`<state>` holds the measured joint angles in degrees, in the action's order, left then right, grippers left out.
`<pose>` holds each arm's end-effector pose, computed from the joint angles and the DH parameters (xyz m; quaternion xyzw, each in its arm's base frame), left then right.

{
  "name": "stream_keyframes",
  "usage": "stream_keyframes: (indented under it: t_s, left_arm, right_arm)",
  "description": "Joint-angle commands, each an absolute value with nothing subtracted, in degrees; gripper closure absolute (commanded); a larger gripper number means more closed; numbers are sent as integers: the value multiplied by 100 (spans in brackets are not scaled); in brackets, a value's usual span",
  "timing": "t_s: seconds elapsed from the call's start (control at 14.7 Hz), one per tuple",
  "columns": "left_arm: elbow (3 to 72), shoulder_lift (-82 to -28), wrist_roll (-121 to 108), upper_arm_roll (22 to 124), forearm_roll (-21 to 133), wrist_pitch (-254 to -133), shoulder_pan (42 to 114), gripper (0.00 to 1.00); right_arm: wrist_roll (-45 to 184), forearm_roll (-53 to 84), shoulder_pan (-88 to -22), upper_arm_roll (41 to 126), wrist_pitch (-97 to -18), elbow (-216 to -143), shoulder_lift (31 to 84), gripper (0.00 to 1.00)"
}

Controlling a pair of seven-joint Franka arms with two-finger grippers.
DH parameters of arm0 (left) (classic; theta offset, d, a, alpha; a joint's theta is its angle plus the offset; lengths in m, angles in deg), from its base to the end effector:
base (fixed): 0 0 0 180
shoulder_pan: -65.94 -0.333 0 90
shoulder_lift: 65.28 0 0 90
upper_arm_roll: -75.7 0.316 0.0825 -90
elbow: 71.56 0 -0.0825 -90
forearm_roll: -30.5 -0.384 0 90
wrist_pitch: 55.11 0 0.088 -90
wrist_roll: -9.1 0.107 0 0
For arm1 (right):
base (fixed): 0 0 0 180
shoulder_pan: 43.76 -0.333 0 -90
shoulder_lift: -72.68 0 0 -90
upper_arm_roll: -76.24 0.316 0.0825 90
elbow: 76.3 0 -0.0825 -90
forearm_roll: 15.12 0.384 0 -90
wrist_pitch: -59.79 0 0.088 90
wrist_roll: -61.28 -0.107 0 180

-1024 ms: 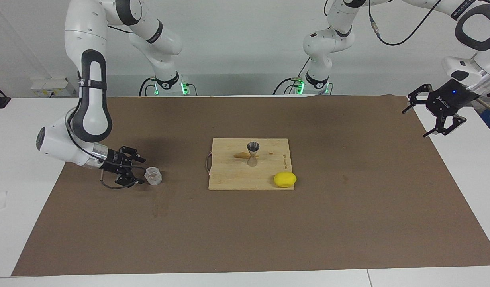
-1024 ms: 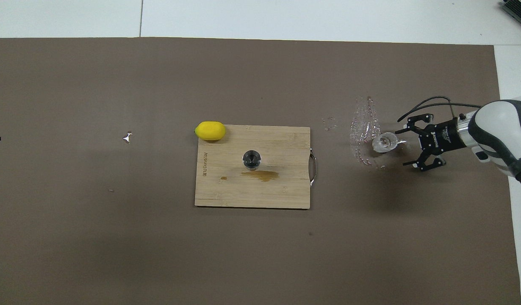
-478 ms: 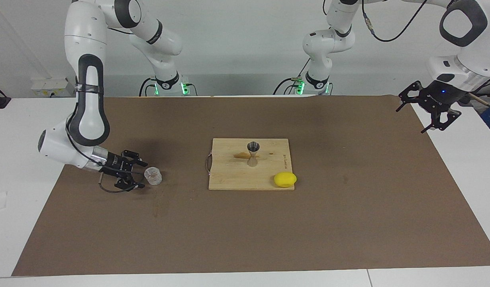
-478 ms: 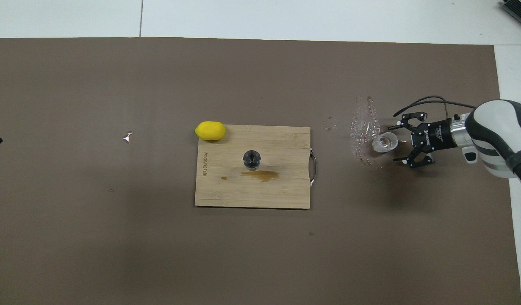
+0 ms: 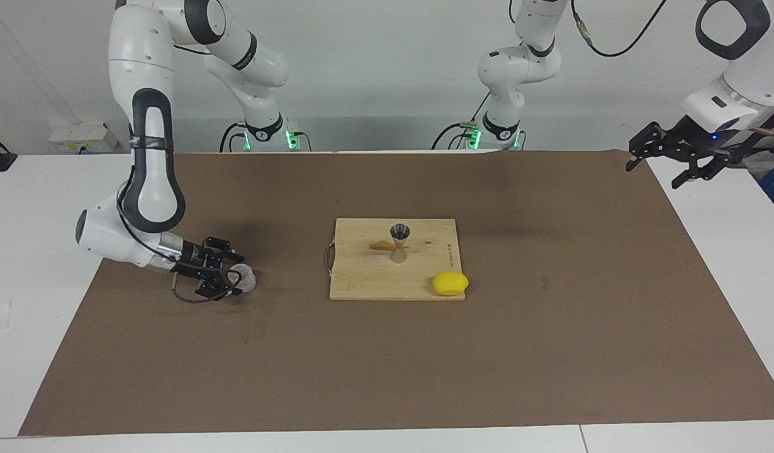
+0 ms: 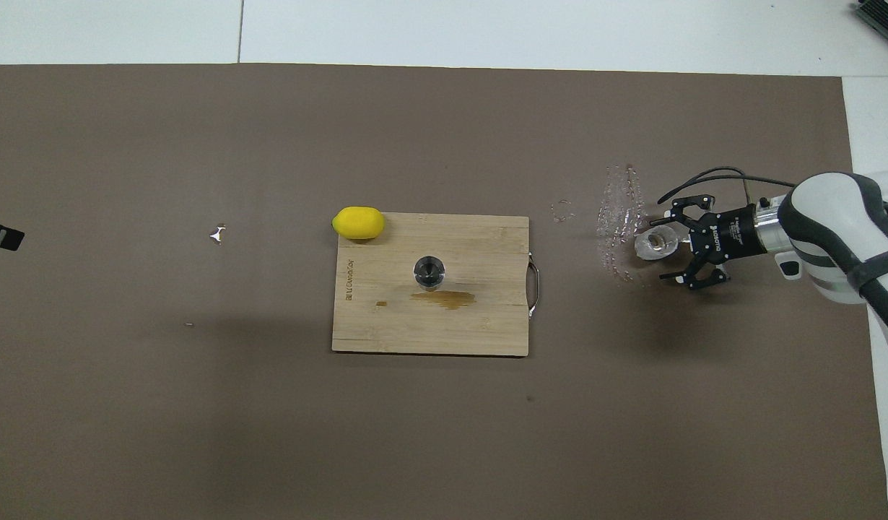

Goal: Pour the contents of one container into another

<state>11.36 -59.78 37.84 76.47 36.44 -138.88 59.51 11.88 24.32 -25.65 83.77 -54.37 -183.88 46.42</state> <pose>0.5700 0.0595 0.6195 0.9796 -0.1899 -0.0228 0.0611 0.6015 -0.0763 0.2576 -0.7003 0.6231 0.2557 0.2364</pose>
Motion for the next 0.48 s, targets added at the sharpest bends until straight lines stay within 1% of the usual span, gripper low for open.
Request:
stream_keyframes:
  t_s: [0.0, 0.07, 0.14, 0.2, 0.41]
  left_arm:
    - [1351, -6237, 3284, 7702, 3429, -13790, 5944, 0]
    - [1360, -6272, 2952, 7702, 3332, -13834, 5917, 0]
    - [1351, -6290, 2366, 7702, 3253, -13869, 5917, 0]
    - [1343, -6325, 1855, 7702, 3200, -13878, 5986, 0]
    - [1308, -6361, 1613, 7623, 3182, -13940, 6162, 0]
  right_arm:
    - [1233, 2706, -2530, 8397, -5578, -18494, 4684, 29]
    - [1050, 2915, -2530, 8397, -5587, -18485, 4684, 61]
    - [691, 3039, -2530, 8388, -5613, -18476, 4684, 87]
    - [592, 3049, -2530, 8397, -5614, -18459, 4684, 99]
    - [521, 3049, -2565, 8415, -5605, -18423, 4771, 100]
